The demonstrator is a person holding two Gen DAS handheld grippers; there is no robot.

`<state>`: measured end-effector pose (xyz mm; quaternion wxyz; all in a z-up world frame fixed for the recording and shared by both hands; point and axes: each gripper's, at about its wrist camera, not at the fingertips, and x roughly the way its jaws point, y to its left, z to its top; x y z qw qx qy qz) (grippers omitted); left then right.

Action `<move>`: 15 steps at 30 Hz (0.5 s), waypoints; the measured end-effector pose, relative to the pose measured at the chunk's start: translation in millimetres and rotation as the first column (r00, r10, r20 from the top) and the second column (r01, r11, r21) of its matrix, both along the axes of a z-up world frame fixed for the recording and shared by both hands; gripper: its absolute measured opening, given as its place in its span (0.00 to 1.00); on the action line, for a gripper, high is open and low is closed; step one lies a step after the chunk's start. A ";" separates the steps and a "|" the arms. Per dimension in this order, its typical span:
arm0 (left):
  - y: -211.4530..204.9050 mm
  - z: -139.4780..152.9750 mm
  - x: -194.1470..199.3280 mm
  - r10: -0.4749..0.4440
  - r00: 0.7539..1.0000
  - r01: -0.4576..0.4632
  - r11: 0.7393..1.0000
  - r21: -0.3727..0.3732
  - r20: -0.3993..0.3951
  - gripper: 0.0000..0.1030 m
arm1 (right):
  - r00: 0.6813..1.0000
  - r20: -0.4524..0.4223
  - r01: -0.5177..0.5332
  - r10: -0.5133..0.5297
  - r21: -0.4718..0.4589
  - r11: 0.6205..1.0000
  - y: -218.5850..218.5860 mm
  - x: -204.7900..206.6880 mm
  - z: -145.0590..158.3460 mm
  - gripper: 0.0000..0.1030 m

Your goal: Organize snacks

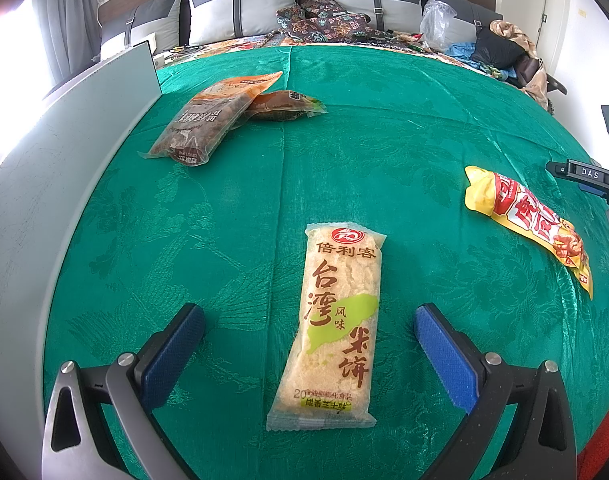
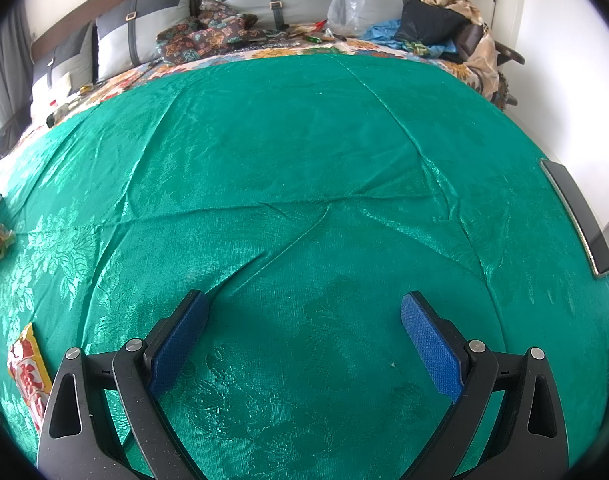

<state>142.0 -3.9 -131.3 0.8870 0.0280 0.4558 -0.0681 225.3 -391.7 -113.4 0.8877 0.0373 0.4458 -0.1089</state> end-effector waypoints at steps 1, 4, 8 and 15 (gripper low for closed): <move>0.0 0.0 -0.1 0.000 1.000 0.000 1.000 0.000 0.000 1.00 | 1.000 0.000 0.000 0.000 0.000 1.000 0.1 0.0 -0.1 0.96; 0.1 0.0 -0.2 0.000 1.000 0.000 1.000 0.000 0.000 1.00 | 1.000 0.000 0.000 0.000 0.000 1.000 0.1 0.0 -0.1 0.96; 0.2 -0.1 -0.3 0.000 1.000 0.000 1.000 0.000 0.000 1.00 | 1.000 0.000 0.000 0.000 0.000 1.000 0.1 0.1 -0.1 0.96; -1.7 4.4 15.2 -0.087 0.987 0.091 0.996 0.021 -0.136 0.98 | 1.000 0.000 0.000 0.000 0.000 1.000 0.1 0.1 0.0 0.96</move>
